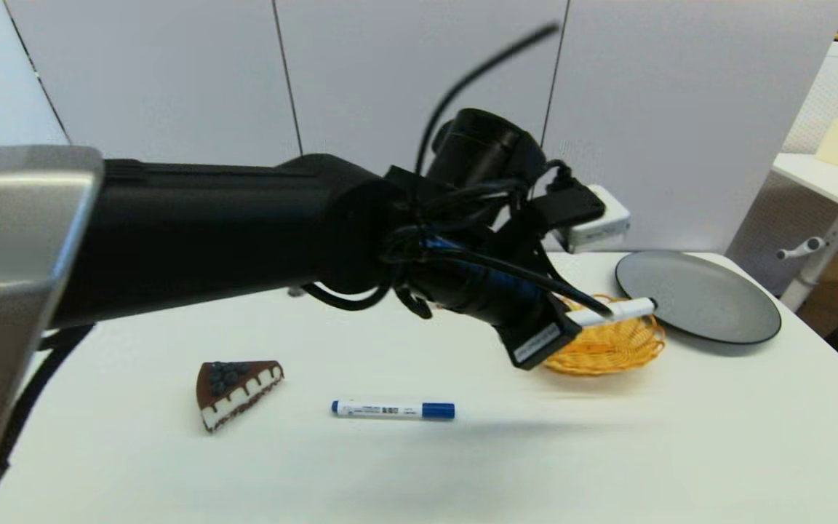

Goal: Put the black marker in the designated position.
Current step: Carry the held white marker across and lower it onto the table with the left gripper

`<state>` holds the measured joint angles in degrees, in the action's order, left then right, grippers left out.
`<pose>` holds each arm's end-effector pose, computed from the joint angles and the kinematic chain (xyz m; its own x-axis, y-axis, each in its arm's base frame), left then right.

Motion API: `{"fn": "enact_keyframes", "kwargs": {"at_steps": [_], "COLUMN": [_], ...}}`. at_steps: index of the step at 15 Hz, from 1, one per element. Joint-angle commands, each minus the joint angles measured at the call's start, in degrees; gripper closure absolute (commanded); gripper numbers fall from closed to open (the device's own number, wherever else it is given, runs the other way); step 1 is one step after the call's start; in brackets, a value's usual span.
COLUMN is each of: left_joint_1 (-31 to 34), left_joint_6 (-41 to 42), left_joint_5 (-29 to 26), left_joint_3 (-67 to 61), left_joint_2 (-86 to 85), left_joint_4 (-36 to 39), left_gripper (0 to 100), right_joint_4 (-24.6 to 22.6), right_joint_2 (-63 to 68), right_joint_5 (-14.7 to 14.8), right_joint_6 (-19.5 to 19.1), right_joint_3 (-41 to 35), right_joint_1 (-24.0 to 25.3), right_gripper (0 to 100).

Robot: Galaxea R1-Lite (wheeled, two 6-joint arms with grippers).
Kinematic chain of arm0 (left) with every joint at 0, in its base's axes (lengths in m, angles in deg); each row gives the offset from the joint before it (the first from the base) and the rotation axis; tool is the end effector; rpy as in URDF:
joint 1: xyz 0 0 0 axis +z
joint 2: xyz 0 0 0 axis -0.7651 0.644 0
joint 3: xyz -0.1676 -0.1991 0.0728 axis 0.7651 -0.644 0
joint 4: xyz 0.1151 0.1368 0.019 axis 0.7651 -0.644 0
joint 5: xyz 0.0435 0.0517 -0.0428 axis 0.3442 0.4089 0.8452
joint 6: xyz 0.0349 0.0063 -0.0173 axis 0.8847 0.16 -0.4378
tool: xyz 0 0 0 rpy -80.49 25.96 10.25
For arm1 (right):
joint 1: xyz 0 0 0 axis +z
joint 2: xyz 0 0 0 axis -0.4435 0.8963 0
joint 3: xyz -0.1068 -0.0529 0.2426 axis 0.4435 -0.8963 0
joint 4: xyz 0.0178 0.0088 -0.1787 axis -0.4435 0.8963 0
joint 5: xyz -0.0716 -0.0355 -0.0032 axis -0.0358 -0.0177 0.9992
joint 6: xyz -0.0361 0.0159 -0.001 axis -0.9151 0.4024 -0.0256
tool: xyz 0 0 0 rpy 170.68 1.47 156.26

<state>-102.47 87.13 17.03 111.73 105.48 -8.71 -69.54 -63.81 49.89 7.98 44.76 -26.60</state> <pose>0.2407 -0.3343 0.2026 0.2297 -0.8080 -0.5425 0.9684 0.1343 0.2101 0.0122 0.0000 0.0767 1.0000 -0.0021 0.0070 0.0020 1.0000 0.0072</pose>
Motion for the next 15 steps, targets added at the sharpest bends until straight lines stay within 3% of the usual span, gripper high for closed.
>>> {"fn": "enact_keyframes", "kwargs": {"at_steps": [1, 15], "left_joint_1": [-4.13, -5.89], "left_joint_6": [-0.31, 0.22], "left_joint_5": [0.15, 0.24], "left_joint_3": [3.98, 3.89], "left_joint_2": [7.38, 15.82], "left_joint_4": [0.48, 0.48], "left_gripper": [100, 100], "right_joint_4": [-0.02, -0.02], "right_joint_2": [0.06, 0.06], "right_joint_5": [-0.02, -0.02], "right_joint_6": [0.02, 0.02], "right_joint_3": [-0.01, -0.01], "right_joint_1": [0.00, 0.00], "right_gripper": [0, 0]}}
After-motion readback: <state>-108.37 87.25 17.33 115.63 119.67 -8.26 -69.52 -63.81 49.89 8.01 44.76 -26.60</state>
